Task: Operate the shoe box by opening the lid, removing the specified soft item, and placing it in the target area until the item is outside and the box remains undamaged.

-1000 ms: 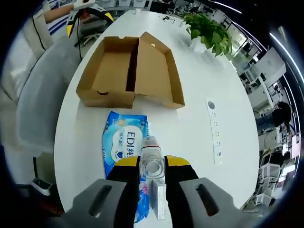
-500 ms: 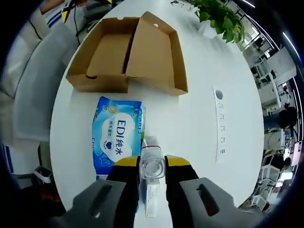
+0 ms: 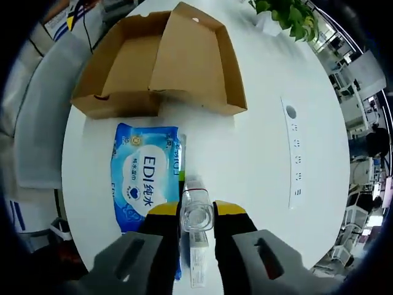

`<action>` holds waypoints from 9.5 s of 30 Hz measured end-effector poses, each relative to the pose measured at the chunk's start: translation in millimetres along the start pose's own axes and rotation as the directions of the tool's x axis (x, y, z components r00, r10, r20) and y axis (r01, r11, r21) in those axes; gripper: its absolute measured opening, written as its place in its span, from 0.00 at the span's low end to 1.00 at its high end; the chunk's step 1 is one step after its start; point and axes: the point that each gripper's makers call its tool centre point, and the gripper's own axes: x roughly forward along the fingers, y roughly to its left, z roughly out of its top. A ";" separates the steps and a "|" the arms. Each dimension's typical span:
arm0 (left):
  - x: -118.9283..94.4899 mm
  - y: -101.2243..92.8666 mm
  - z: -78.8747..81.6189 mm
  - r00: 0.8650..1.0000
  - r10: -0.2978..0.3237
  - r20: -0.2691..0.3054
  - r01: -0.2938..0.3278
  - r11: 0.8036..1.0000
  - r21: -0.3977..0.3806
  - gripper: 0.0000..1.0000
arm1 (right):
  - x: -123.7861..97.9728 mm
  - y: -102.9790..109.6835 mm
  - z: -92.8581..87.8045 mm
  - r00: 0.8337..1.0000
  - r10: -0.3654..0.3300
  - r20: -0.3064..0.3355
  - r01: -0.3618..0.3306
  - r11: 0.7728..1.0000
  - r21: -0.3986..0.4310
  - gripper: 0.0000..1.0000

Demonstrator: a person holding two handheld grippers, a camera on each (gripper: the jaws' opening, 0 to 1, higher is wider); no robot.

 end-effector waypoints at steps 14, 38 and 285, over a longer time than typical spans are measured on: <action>-2.2 5.5 -9.8 1.000 0.015 -0.015 -0.016 0.999 -0.028 0.98 | 2.7 -4.7 8.2 1.000 0.013 0.001 -0.013 1.000 0.013 0.17; -0.5 20.4 -28.3 0.994 0.075 -0.075 -0.081 0.995 -0.066 0.83 | -0.5 -10.6 5.4 1.000 -0.013 0.002 0.013 1.000 0.014 0.23; -31.9 120.6 42.6 0.881 0.466 0.079 -0.433 0.863 -0.262 0.12 | -84.5 75.7 140.3 0.582 -0.714 0.389 0.110 0.543 0.832 0.02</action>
